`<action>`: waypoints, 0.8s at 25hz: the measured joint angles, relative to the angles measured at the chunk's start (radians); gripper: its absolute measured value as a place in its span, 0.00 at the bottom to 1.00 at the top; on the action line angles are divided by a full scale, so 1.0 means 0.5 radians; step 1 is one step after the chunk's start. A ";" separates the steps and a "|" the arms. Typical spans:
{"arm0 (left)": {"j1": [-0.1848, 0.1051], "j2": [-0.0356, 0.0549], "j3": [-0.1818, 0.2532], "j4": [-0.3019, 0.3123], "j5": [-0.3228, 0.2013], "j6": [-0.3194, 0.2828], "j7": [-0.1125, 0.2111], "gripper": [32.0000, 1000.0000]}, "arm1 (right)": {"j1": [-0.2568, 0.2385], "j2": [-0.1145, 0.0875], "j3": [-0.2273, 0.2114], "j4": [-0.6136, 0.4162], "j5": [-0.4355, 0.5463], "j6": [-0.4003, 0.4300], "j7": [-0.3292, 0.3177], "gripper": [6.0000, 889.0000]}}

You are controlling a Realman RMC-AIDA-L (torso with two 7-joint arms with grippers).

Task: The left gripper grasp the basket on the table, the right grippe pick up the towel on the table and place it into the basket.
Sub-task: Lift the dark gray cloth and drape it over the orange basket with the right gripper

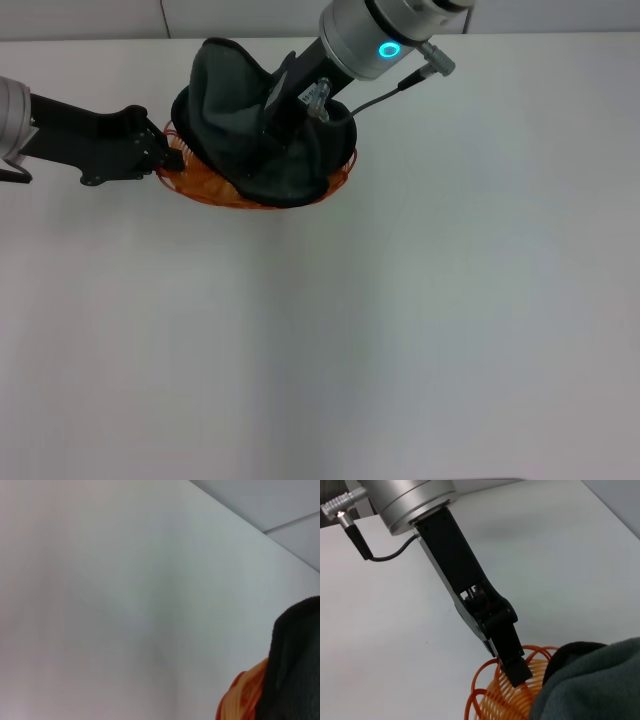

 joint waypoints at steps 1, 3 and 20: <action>0.000 0.000 0.000 0.000 0.000 0.000 0.000 0.05 | 0.000 0.000 0.000 0.000 0.000 0.000 0.000 0.93; 0.002 0.000 0.000 0.000 0.000 0.000 0.000 0.05 | 0.000 0.000 -0.001 0.000 0.001 0.000 0.000 0.96; 0.032 0.008 0.000 -0.002 0.017 -0.015 0.000 0.05 | -0.097 -0.010 0.008 -0.266 -0.012 -0.181 0.085 0.99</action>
